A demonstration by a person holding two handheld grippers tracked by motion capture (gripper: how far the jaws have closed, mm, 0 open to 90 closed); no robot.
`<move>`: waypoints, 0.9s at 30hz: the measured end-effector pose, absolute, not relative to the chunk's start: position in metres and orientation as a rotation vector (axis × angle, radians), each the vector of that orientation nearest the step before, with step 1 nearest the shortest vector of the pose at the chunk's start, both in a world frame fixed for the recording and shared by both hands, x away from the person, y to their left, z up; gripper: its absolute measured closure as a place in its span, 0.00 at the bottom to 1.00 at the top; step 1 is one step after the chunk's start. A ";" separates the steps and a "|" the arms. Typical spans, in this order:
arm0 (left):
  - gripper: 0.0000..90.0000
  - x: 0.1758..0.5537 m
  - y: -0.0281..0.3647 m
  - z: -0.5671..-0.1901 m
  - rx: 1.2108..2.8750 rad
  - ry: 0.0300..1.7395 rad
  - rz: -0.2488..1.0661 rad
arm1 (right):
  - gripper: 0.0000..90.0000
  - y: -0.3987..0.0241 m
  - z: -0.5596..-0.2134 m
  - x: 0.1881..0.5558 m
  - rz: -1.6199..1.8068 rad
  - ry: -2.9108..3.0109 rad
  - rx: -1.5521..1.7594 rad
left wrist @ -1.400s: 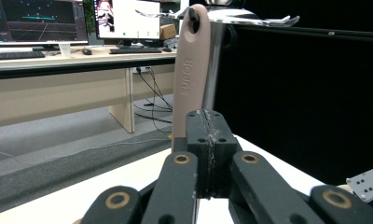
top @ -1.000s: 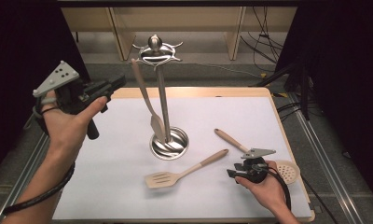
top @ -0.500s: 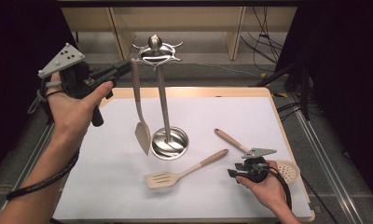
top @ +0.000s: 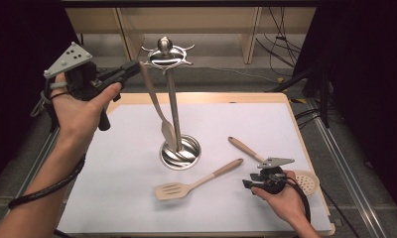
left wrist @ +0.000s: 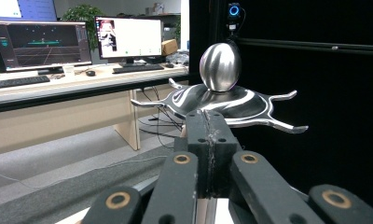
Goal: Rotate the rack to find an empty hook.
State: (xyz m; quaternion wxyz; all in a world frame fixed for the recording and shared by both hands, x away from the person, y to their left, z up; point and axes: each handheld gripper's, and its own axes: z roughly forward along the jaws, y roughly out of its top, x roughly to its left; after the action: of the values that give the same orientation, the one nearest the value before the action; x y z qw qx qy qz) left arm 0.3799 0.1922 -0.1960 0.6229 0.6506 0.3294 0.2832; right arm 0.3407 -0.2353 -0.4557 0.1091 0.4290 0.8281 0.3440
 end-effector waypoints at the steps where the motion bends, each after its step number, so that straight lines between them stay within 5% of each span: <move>1: 0.99 0.380 0.192 -0.196 1.494 0.758 0.653 | 0.65 -0.236 -0.454 0.340 0.972 2.446 1.261; 14: 0.91 0.368 0.194 -0.202 1.489 0.732 0.645 | 0.67 -0.235 -0.455 0.343 1.023 2.418 1.229; 22: 0.76 0.339 0.207 -0.230 1.494 0.734 0.631 | 0.99 -0.232 -0.441 0.343 0.953 2.470 1.263; 27: 0.67 0.330 0.219 -0.260 1.522 0.756 0.633 | 1.00 -0.231 -0.433 0.353 0.876 2.458 1.301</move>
State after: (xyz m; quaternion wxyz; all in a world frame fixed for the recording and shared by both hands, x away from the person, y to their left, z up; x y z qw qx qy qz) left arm 0.3296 0.2186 -0.2596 0.6163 0.6608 0.3284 0.2749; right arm 0.3529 -0.2309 -0.4333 0.1127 0.4434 0.8377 0.2984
